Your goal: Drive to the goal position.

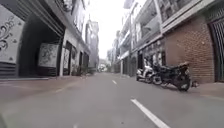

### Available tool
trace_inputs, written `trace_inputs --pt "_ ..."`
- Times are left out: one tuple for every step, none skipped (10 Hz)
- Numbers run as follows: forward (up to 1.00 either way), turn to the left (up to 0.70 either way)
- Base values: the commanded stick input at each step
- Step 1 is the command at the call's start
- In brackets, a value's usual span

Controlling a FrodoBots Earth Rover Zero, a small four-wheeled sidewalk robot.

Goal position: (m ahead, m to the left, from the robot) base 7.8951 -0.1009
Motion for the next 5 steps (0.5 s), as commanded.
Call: trace_inputs --pt "1.0 0.0" --pt "1.0 0.0" --pt "1.0 0.0" --pt "1.0 0.0" --pt "1.0 0.0"
